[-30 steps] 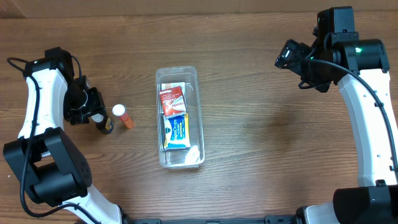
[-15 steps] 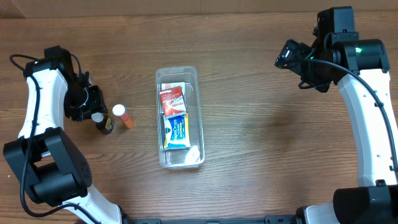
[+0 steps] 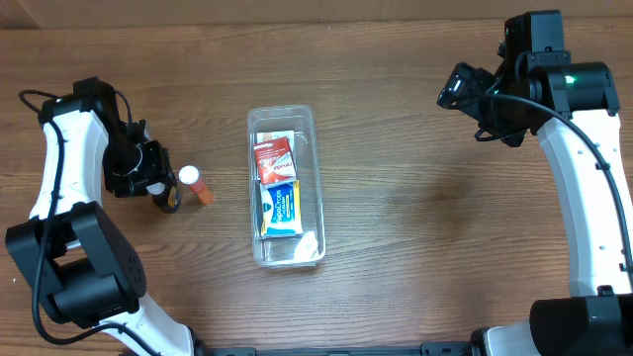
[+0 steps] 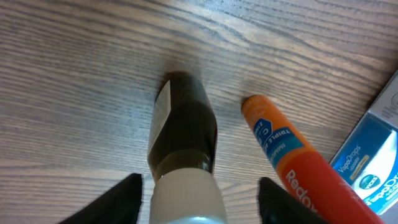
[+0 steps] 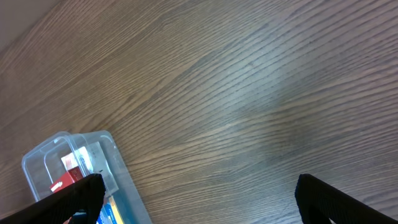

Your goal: Pack container

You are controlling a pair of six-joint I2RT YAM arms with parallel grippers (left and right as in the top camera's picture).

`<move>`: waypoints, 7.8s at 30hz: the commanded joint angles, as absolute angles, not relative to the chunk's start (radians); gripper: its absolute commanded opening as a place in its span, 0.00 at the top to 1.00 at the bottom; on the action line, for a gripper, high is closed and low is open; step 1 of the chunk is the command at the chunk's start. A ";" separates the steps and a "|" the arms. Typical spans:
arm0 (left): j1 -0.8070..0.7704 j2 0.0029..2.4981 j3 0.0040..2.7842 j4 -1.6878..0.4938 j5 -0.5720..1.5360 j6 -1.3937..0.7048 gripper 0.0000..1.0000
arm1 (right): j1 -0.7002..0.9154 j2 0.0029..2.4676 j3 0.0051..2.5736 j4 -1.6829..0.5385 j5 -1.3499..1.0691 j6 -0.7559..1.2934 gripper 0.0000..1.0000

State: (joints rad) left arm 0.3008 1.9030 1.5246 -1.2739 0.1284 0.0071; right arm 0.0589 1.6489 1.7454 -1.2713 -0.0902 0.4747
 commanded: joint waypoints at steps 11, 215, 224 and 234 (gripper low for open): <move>0.293 1.902 1.526 -1.302 0.147 -0.001 0.85 | 0.057 1.645 1.753 -1.266 -0.091 0.479 0.00; -0.052 0.008 0.160 -0.684 0.001 -0.112 0.00 | 0.078 1.520 1.738 -1.260 -0.091 0.479 0.00; -0.052 0.008 0.160 -0.684 0.001 -0.112 0.00 | 0.128 0.716 1.015 -0.752 0.169 0.280 0.00; -0.052 0.008 0.160 -0.684 0.001 -0.112 0.00 | 0.112 0.082 0.213 -0.422 0.127 0.269 0.00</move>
State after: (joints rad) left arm -0.0582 0.0147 0.1635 -0.6846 0.0113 -0.1196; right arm 0.1307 0.1184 0.2810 -0.4793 0.1413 0.2829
